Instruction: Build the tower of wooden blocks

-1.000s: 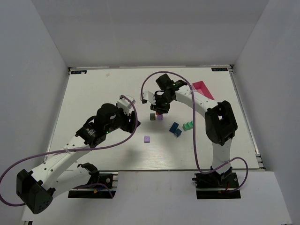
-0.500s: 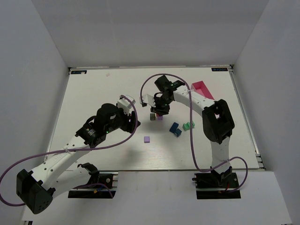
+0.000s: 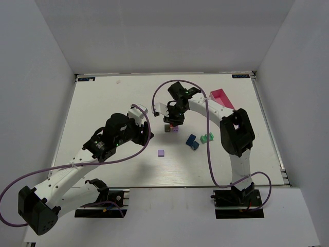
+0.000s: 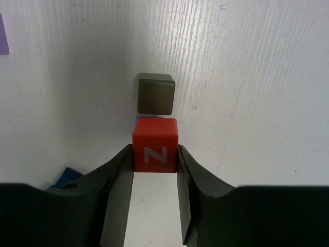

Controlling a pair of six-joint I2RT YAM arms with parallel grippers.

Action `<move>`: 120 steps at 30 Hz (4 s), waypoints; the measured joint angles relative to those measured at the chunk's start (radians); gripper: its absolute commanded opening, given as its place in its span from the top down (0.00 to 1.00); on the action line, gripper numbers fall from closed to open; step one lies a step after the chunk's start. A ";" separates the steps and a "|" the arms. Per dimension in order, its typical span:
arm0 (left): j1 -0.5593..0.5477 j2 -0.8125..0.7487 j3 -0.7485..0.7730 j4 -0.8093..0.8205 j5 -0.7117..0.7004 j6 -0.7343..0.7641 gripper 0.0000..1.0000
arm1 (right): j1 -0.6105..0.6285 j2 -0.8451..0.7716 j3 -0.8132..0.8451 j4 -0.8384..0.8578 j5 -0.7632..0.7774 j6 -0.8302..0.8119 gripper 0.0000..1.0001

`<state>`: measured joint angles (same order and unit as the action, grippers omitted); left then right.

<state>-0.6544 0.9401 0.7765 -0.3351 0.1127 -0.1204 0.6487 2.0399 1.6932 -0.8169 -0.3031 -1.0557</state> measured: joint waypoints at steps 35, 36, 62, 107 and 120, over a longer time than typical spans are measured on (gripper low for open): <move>0.000 0.000 -0.010 0.005 0.005 0.000 0.31 | 0.013 0.041 0.007 0.004 0.000 0.051 0.77; 0.000 0.000 -0.010 0.005 0.005 0.000 0.31 | 0.013 0.041 0.008 0.005 0.000 0.053 0.77; 0.000 0.000 -0.010 0.006 0.005 0.004 0.31 | 0.013 0.043 0.009 0.008 0.002 0.080 0.10; -0.264 0.677 0.303 -0.378 -0.383 -0.621 0.36 | -0.179 -0.661 -0.611 0.416 0.151 0.649 0.96; -0.294 0.611 0.352 -0.342 -0.377 -0.401 0.38 | -0.193 -0.653 -0.651 0.316 0.021 0.588 0.65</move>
<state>-0.9489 1.5513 1.1286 -0.6773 -0.2646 -0.5213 0.4553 1.3872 1.0424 -0.5011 -0.2817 -0.4675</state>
